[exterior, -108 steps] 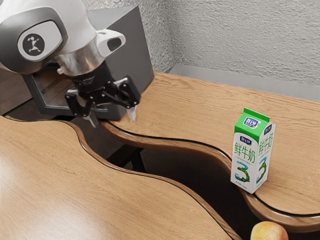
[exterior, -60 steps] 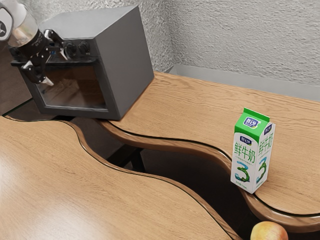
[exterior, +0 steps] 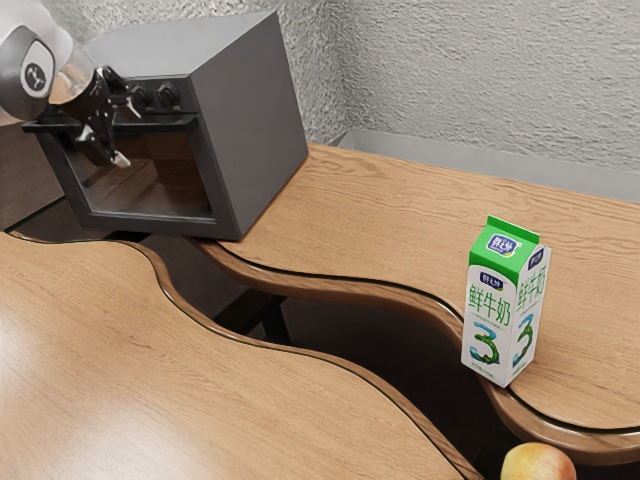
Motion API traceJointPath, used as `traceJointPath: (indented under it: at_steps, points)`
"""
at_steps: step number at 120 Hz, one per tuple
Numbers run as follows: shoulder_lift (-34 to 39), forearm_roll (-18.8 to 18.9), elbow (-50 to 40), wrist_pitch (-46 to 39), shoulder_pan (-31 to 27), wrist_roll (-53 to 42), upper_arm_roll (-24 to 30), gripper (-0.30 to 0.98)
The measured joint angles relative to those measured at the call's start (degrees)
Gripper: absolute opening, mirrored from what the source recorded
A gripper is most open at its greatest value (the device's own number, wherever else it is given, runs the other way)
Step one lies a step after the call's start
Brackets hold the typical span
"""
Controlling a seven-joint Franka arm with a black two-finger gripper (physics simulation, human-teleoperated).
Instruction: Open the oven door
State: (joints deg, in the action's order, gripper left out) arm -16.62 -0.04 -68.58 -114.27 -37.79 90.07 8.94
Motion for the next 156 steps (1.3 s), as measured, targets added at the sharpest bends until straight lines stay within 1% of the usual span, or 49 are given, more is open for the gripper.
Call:
traceJointPath:
  at_steps: [36, 49, 58, 90, 118, 156]
  points:
    - [-0.73, 0.33, 0.51, -1.62, -3.4, 3.91, -0.34, 0.69]
    - [-3.45, 0.36, 4.75, -2.05, -2.34, 4.9, 0.04, 0.69]
    - [-5.21, 0.38, 6.06, -2.89, -1.4, 5.46, 0.16, 0.69]
    - [-7.88, 0.46, 6.58, -6.47, -1.04, 5.5, -0.05, 0.69]
    - [-9.37, 1.79, 8.62, -7.92, -0.98, 5.39, -0.08, 0.69]
    - [-11.81, 2.04, 8.3, -10.12, -0.93, 5.41, 0.11, 0.69]
